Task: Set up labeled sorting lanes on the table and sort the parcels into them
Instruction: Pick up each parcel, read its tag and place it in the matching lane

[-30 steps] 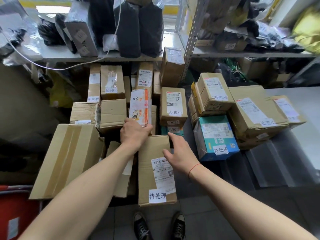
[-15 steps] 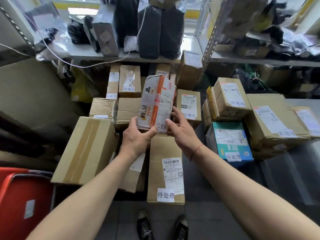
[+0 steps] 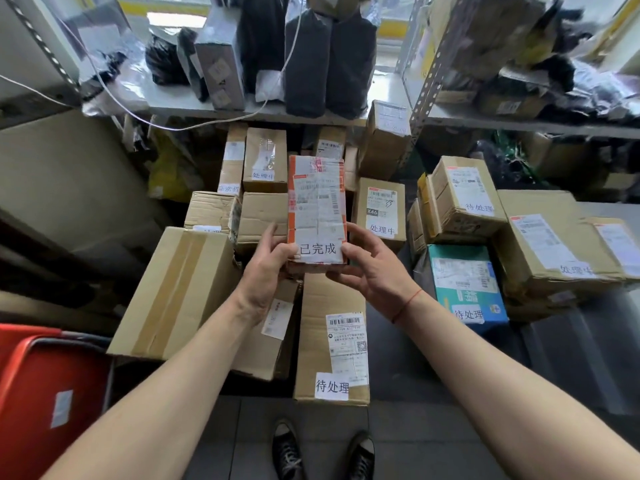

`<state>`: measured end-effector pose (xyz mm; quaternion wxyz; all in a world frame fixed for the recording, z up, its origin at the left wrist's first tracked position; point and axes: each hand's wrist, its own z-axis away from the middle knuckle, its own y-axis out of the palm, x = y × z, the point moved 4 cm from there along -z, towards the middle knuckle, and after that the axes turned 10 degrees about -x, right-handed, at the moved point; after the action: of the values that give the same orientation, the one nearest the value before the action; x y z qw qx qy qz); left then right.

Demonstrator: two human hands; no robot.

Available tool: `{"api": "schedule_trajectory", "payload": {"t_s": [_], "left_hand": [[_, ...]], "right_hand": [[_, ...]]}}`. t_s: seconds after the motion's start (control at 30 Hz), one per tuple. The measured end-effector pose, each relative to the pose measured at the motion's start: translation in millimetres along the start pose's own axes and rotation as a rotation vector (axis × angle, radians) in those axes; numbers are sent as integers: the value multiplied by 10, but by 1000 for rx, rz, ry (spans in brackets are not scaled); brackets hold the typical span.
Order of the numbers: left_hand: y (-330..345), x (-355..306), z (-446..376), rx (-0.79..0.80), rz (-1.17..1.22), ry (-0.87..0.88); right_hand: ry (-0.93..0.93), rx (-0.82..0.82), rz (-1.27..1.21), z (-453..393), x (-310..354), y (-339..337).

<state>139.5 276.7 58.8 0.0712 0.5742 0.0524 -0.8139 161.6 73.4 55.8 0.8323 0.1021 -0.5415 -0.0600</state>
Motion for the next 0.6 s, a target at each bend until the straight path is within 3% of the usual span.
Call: {"api": "schedule_trajectory", "payload": {"t_s": [0.13, 0.6], "left_hand": [[-13, -188, 7, -14, -90, 123], [794, -387, 511, 78, -60, 63]], "right_hand": [[-10, -4, 35, 130, 31, -51], [-62, -60, 153, 806, 329, -734]]}}
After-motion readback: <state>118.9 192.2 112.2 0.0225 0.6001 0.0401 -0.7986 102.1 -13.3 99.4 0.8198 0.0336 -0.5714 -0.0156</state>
